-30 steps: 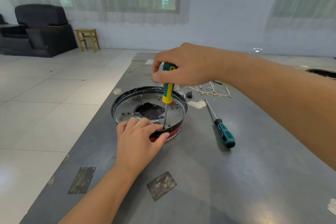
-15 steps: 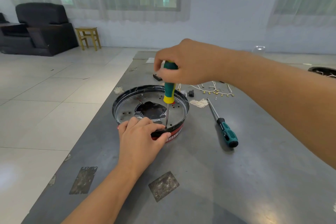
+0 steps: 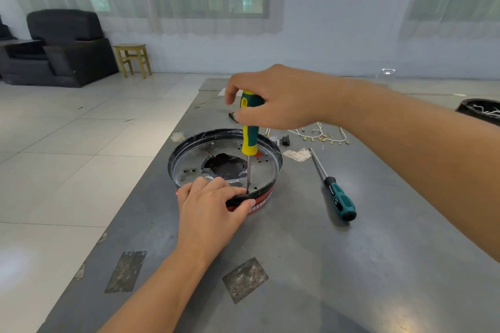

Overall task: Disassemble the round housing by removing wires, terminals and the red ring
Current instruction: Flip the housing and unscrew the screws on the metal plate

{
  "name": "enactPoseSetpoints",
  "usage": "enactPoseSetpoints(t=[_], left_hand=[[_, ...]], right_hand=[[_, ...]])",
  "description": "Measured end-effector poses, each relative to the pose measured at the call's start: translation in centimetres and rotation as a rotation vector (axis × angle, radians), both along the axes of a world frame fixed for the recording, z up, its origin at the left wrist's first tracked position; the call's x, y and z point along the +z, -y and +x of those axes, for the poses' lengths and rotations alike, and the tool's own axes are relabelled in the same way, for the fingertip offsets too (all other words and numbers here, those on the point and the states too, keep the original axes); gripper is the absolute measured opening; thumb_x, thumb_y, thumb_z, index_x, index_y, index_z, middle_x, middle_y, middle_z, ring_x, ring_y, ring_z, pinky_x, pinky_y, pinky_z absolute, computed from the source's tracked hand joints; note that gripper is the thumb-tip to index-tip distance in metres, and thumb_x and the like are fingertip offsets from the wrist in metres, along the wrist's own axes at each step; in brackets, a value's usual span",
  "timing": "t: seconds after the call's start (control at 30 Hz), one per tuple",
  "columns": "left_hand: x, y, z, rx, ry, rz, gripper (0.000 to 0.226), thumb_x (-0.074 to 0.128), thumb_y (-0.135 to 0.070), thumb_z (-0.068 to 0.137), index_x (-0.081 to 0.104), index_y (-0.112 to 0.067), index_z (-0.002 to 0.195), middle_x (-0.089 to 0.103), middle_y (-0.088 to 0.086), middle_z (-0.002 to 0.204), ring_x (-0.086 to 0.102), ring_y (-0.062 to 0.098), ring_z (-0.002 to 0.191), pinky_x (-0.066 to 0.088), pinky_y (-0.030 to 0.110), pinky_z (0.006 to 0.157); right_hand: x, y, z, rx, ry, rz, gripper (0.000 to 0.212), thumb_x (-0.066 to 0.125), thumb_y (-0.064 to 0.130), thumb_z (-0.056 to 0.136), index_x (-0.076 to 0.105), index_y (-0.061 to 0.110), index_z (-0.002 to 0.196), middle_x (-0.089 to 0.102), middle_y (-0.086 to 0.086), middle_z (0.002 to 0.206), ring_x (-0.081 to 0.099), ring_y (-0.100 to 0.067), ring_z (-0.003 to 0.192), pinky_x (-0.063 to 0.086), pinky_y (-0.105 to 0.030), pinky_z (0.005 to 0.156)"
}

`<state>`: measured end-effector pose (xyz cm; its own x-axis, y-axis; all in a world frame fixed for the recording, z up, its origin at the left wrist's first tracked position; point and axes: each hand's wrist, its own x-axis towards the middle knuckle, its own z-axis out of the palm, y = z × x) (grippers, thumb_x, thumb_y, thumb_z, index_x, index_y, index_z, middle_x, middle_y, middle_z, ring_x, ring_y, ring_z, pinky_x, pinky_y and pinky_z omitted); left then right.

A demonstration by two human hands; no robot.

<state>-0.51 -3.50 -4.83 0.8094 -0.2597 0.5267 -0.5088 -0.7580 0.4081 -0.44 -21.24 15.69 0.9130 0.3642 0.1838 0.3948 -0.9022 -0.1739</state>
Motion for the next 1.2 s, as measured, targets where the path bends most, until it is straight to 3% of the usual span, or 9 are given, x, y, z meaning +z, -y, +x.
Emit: enactPoseSetpoints(t=[0.1,0.17,0.23,0.33,0.4,0.57,0.7,0.9,1.2], left_hand=[[0.0,0.0,0.0,0.0,0.0,-0.001,0.031,0.067,-0.062,0.088,0.079,-0.044,0.11,0.065,-0.021,0.088,0.048,0.009,0.092,0.024,0.031,0.091],[0.1,0.1,0.0,-0.004,0.002,0.0,0.032,0.067,-0.062,0.088,0.079,-0.044,0.111,0.065,-0.021,0.089,0.048,0.009,0.092,0.023,0.031,0.091],[0.1,0.1,0.0,-0.005,0.001,-0.001,0.032,0.066,-0.062,0.088,0.079,-0.043,0.111,0.065,-0.022,0.089,0.048,0.009,0.091,0.022,0.03,0.089],[0.1,0.0,-0.1,-0.003,-0.001,0.009,0.033,0.066,-0.063,0.089,0.078,-0.044,0.112,0.064,-0.022,0.09,0.048,0.009,0.091,0.022,0.03,0.089],[0.0,0.0,-0.1,-0.006,-0.002,0.004,0.032,0.066,-0.063,0.089,0.078,-0.044,0.112,0.064,-0.022,0.089,0.047,0.009,0.09,0.021,0.03,0.089],[0.0,0.0,0.0,-0.006,-0.003,0.01,0.033,0.065,-0.064,0.089,0.078,-0.045,0.113,0.061,-0.023,0.086,0.045,0.008,0.089,0.02,0.029,0.087],[0.1,0.0,0.0,-0.008,-0.004,0.008,0.033,0.064,-0.065,0.088,0.078,-0.045,0.111,0.061,-0.022,0.086,0.045,0.008,0.089,0.019,0.028,0.086],[0.1,0.1,-0.1,-0.002,-0.012,0.008,0.031,0.066,-0.063,0.089,0.078,-0.045,0.112,0.064,-0.021,0.089,0.043,0.008,0.09,0.02,0.028,0.089],[0.2,0.0,-0.1,-0.005,-0.021,0.022,0.032,0.066,-0.062,0.089,0.077,-0.045,0.114,0.065,-0.021,0.091,0.046,0.008,0.092,0.025,0.031,0.091]], right_hand=[[-0.3,-0.1,0.4,-0.044,0.169,-0.136,0.033,0.055,0.065,0.093,0.058,0.034,0.104,0.058,0.011,0.074,0.056,-0.009,0.065,0.037,-0.027,0.056],[-0.2,0.0,0.1,0.03,0.032,-0.035,0.022,0.065,0.044,0.09,0.056,0.039,0.109,0.059,0.012,0.077,0.054,-0.005,0.065,0.04,-0.023,0.057],[0.1,0.1,-0.1,0.069,-0.122,0.04,0.036,0.067,0.029,0.083,0.054,0.046,0.112,0.061,0.013,0.083,0.055,-0.004,0.068,0.046,-0.024,0.062],[-0.3,0.2,0.3,0.018,0.01,0.014,0.017,0.059,0.047,0.091,0.059,0.045,0.108,0.059,0.015,0.071,0.053,-0.002,0.062,0.039,-0.025,0.059],[-0.6,0.2,0.5,-0.034,0.183,-0.076,0.024,0.052,0.06,0.096,0.064,0.04,0.104,0.055,0.01,0.061,0.051,-0.005,0.055,0.033,-0.024,0.054],[-0.4,0.7,0.0,0.001,-0.073,0.133,0.037,0.058,0.043,0.075,0.054,0.045,0.112,0.068,0.007,0.092,0.063,-0.011,0.078,0.051,-0.03,0.066],[-0.6,0.8,0.6,-0.101,0.149,-0.058,0.032,0.056,0.065,0.09,0.057,0.034,0.098,0.058,0.008,0.073,0.055,-0.01,0.065,0.034,-0.027,0.054],[-0.5,1.1,0.0,0.024,-0.075,0.162,0.029,0.069,0.015,0.078,0.06,0.033,0.099,0.065,0.018,0.082,0.053,-0.001,0.063,0.044,-0.013,0.055],[-1.6,2.0,0.2,-0.015,-0.024,0.31,0.022,0.069,0.009,0.077,0.063,0.024,0.09,0.06,0.023,0.067,0.05,0.003,0.055,0.037,-0.008,0.047]])
